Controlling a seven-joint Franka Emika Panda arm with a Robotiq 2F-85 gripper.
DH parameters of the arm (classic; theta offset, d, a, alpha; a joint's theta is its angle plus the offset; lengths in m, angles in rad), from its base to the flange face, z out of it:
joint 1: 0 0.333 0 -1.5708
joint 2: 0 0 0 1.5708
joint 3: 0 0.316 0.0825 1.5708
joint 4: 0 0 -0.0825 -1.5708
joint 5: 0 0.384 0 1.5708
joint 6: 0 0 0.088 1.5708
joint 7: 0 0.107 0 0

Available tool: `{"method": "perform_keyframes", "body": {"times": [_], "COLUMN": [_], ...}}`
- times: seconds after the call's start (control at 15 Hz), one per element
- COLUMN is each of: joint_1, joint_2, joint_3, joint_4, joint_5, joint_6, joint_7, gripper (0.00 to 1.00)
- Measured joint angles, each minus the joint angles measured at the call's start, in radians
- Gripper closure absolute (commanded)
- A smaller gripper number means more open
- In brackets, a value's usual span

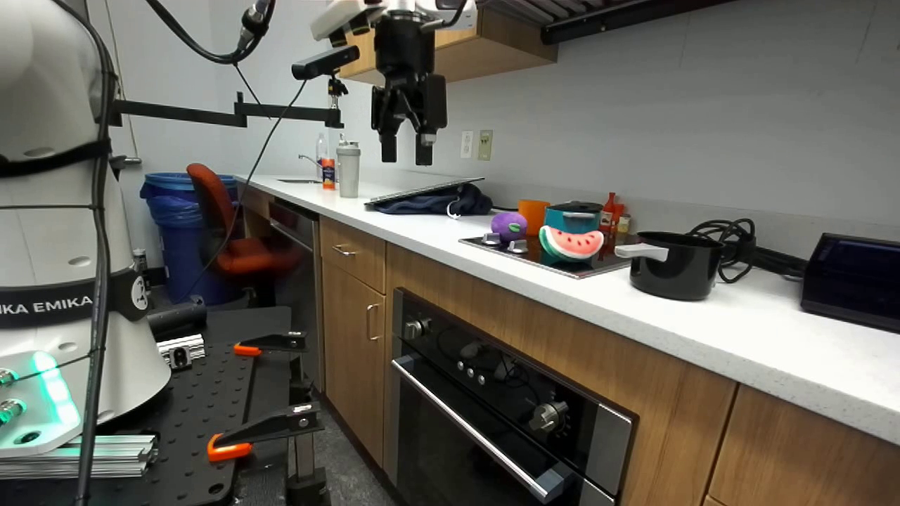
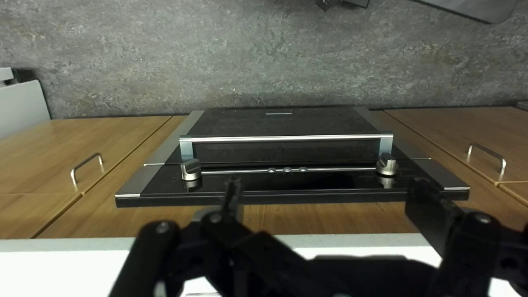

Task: Put the watermelon plushie inside the little pot and close the lid

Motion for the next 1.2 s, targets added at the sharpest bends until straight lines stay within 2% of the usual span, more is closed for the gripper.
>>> {"method": "perform_keyframes", "body": {"times": [0.6, 1.2], "joint_1": [-0.039, -0.045], "joint_2": [0.159, 0.344], "joint_3": [0.006, 0.045], "joint_4": [0.044, 0.168], "joint_5": [-0.093, -0.151], "joint_6": [0.246, 0.396], "joint_7": [0.002, 0.038], "gripper": [0.00, 0.00]}}
